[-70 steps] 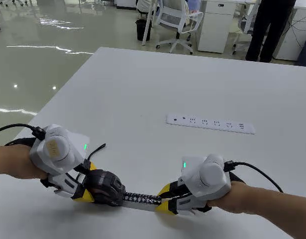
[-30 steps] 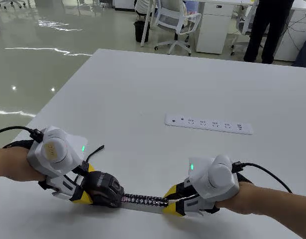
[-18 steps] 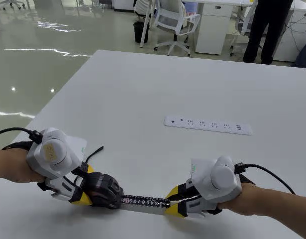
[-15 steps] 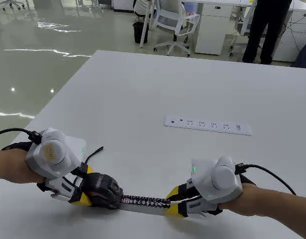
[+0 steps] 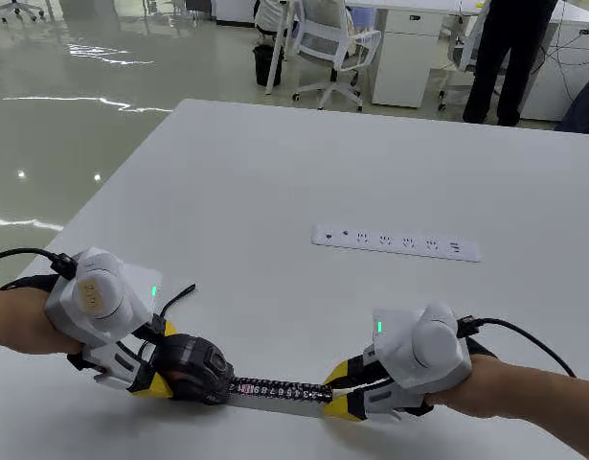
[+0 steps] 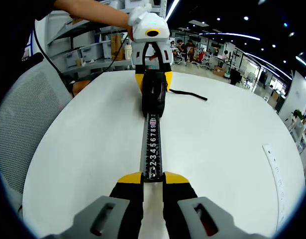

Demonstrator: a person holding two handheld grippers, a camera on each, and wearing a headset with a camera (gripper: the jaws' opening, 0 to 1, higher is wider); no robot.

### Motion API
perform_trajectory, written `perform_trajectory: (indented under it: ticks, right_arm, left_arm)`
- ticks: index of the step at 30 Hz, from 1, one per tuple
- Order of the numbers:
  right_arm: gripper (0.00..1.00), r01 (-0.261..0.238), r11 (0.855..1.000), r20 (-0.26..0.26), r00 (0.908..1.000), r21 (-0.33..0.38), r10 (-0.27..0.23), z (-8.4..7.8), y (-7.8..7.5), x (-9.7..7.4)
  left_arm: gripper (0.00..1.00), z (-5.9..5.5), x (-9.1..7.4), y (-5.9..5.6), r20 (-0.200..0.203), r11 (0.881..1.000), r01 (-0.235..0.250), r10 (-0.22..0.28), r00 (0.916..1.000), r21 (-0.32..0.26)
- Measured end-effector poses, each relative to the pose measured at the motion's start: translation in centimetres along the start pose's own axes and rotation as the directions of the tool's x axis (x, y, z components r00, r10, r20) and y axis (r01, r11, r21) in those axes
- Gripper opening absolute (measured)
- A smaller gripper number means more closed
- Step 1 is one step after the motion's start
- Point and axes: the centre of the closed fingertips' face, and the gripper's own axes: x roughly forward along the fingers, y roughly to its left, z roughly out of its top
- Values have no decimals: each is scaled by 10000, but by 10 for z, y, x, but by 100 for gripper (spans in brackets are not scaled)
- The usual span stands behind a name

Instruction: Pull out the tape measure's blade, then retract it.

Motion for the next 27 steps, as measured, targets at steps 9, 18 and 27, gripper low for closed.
perform_trajectory:
  ticks: [9,18,27]
  right_arm:
    - [13,6,10000,-7,10000,-1,-6,-3,0,-3]
    - [13,20,10000,-33,10000,-7,-20,-6,-1,-5]
    - [13,31,10000,-47,10000,-65,-32,-8,-1,-7]
  left_arm:
    - [27,1,0,0,-3,10000,-18,18,10000,-6]
    - [27,1,0,0,9,10000,-8,8,10000,-9]
    - [27,0,0,0,8,10000,-19,19,10000,-5]
